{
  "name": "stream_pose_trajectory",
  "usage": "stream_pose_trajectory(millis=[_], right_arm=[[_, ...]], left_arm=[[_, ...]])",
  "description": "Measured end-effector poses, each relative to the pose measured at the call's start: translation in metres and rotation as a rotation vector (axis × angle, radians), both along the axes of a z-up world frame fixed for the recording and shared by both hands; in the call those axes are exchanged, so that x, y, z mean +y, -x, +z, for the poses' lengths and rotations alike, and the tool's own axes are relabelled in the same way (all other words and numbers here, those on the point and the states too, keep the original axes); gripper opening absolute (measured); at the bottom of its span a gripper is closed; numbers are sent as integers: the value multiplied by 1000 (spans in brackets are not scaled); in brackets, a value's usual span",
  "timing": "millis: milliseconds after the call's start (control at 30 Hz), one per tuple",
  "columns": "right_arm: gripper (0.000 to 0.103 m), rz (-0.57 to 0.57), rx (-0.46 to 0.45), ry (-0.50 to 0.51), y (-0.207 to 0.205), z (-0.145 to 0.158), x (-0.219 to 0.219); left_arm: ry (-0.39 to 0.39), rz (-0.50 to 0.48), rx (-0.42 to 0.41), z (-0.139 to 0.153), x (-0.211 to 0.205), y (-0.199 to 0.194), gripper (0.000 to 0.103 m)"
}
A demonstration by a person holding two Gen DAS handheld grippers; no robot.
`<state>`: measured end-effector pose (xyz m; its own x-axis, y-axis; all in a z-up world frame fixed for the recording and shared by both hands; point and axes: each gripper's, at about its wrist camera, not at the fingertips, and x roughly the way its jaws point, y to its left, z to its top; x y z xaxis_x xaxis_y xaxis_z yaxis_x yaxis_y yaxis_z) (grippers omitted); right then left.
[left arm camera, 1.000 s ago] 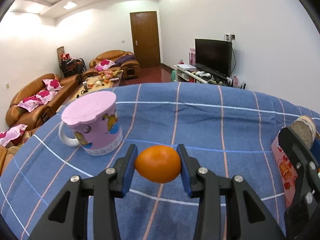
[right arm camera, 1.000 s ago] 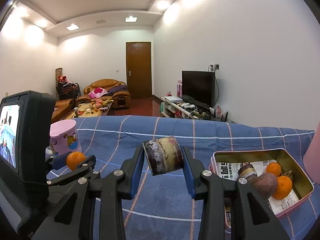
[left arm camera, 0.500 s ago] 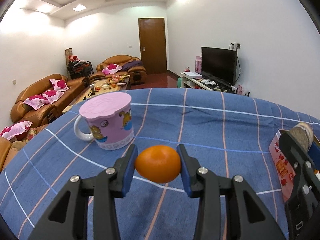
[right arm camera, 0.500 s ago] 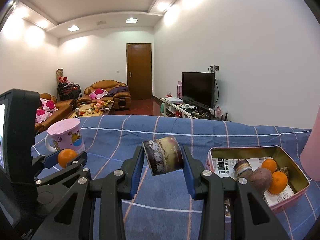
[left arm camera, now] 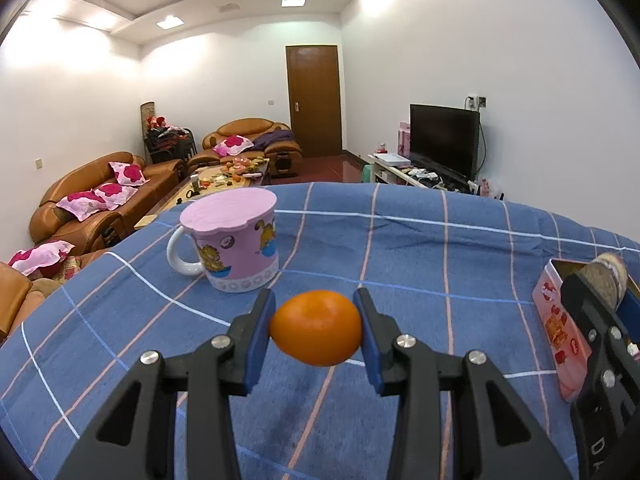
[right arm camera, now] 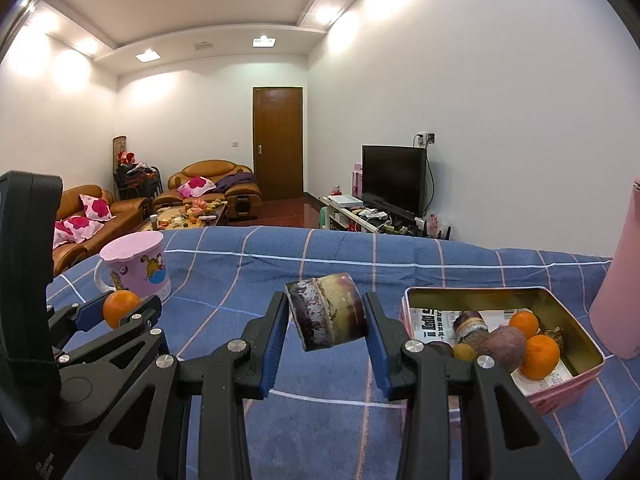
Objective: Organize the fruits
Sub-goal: 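Lift the orange and cake roll and carry both over the tin box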
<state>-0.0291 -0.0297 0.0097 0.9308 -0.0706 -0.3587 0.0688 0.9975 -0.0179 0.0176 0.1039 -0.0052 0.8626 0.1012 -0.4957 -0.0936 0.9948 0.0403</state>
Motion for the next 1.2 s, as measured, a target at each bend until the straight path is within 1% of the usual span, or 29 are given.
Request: stream_pose_trajectory(millis=[433, 800, 1200], right_arm=[[40, -1, -2, 7, 9, -1, -2], [40, -6, 5, 9, 15, -2, -8], [40, -6, 0, 25, 29, -1, -27]], left_arm=[[-17, -2, -12, 0, -11, 12, 42], [-14, -1, -14, -1, -12, 14, 42], [-13, -26, -19, 3, -34, 27, 42]])
